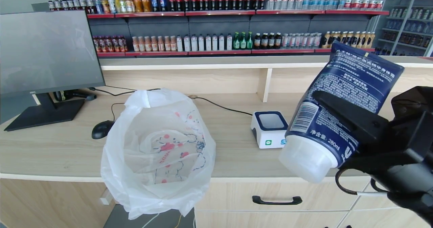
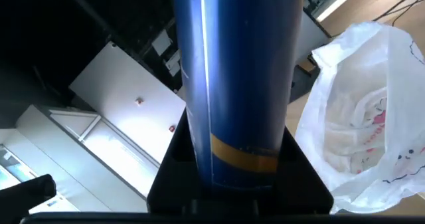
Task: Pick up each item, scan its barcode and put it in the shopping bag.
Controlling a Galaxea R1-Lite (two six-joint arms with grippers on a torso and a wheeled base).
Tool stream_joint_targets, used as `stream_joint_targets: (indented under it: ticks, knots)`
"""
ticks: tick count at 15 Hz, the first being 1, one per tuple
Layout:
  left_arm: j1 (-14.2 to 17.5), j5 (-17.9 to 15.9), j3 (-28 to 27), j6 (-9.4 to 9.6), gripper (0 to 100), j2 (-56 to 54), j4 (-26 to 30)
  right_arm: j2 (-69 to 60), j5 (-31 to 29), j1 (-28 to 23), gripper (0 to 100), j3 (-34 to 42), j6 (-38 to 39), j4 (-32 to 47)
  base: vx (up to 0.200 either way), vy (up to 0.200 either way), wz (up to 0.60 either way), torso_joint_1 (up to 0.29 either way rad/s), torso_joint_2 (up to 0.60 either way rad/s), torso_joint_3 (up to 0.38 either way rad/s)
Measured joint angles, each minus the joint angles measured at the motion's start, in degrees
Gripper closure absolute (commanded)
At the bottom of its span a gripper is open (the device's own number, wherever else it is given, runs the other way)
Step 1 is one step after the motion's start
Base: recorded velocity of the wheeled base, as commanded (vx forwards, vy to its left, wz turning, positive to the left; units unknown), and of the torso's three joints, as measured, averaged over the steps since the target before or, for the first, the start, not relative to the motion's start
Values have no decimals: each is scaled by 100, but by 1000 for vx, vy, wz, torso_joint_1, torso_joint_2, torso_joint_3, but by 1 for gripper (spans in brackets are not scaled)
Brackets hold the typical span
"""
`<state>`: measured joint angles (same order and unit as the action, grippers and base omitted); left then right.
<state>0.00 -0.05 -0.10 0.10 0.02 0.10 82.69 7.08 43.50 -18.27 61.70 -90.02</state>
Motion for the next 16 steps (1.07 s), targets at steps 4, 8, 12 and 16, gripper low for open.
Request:
stream_joint_targets:
  ticks: [4, 8, 12, 16]
  knots:
    - [0, -2, 0, 0, 0, 0, -2, -163, 0, 297, 100, -272, 117, -1, 0, 0, 0, 0, 0, 0]
    - [0, -2, 0, 0, 0, 0, 0, -226, 0, 578, 100, -328, 117, 7, 0, 0, 0, 0, 0, 0]
    - [0, -5, 0, -2, 0, 0, 0, -254, 0, 750, 100, -284, 108, 10, 0, 0, 0, 0, 0, 0]
    - [0, -2, 0, 0, 0, 0, 0, -267, 2, 794, 100, -308, 98, 7, 0, 0, 0, 0, 0, 0]
